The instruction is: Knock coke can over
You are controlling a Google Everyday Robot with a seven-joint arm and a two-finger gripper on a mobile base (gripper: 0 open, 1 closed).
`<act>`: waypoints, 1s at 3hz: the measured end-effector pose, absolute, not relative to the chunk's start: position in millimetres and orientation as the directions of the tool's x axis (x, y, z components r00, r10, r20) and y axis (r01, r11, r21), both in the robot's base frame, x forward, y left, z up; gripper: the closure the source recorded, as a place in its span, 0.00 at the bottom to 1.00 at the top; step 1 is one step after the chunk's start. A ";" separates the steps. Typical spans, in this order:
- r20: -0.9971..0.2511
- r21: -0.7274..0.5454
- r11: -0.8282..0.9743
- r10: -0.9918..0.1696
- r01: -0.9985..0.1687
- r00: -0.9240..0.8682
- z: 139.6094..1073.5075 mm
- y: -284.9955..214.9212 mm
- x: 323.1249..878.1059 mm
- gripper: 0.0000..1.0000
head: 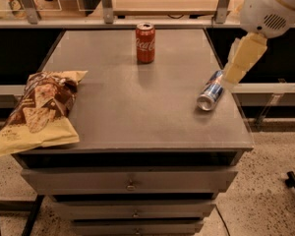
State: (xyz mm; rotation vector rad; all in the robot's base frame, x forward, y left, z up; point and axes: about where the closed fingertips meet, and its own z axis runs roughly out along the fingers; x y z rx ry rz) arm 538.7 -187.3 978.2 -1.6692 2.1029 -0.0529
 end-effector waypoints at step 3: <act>-0.644 -0.281 0.372 -0.757 -0.885 -0.114 981.1 -110.6 705.5 0.00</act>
Offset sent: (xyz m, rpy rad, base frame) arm 0.1876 0.0788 0.0325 0.4482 -0.1502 0.0346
